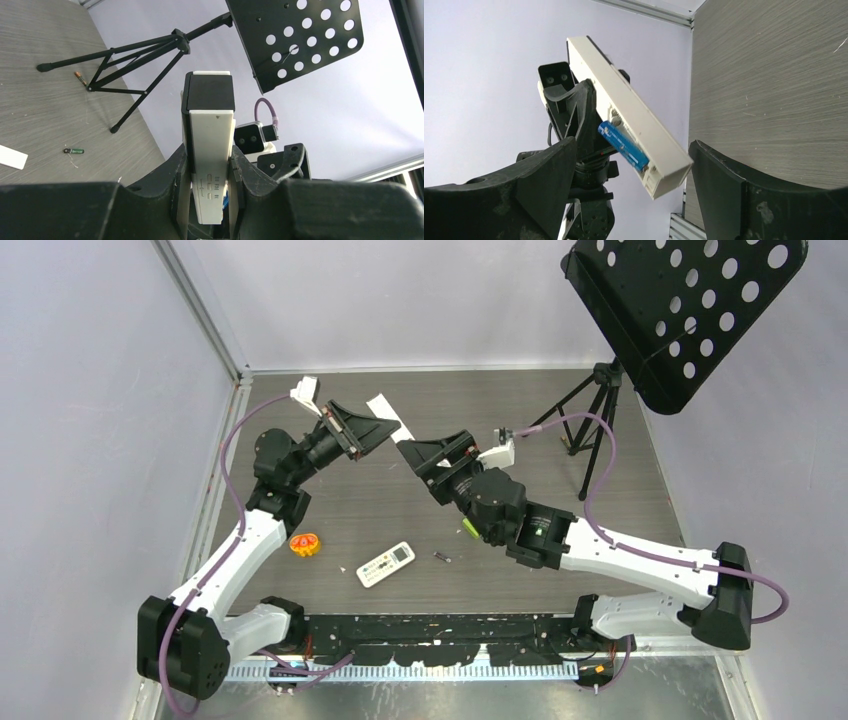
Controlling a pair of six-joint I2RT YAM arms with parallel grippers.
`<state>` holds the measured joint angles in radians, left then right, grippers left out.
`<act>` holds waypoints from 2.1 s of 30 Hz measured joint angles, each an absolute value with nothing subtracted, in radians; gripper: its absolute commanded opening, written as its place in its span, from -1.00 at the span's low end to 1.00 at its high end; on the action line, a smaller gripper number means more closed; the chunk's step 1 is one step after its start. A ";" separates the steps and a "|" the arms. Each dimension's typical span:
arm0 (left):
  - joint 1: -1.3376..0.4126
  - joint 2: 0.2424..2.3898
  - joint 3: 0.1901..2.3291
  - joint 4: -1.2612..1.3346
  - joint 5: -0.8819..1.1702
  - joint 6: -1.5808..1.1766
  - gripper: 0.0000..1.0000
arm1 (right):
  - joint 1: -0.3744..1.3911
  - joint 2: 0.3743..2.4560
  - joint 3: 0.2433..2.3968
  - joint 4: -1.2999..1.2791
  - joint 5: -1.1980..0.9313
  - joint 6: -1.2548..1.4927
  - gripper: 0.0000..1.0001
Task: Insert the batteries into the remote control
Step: Load the battery into the remote control, then pick up the battery from the center of the board.
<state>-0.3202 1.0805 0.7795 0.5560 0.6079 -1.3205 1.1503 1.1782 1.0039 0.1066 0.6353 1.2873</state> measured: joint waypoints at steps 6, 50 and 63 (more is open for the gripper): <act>-0.320 1.080 0.780 0.556 0.624 -1.325 -1.00 | 1.127 1.202 1.008 0.108 0.614 1.305 0.71; -0.317 1.060 0.811 0.410 0.630 -1.265 -1.00 | 1.079 1.112 0.857 0.252 0.446 1.191 0.61; -0.316 0.937 0.748 0.054 0.536 -0.817 -1.00 | 1.071 0.993 0.934 -0.333 0.432 0.870 0.43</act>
<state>-0.3157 0.9371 0.7475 0.0536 0.5362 -0.8173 1.0714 0.9932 0.9344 -0.3328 0.4320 0.8696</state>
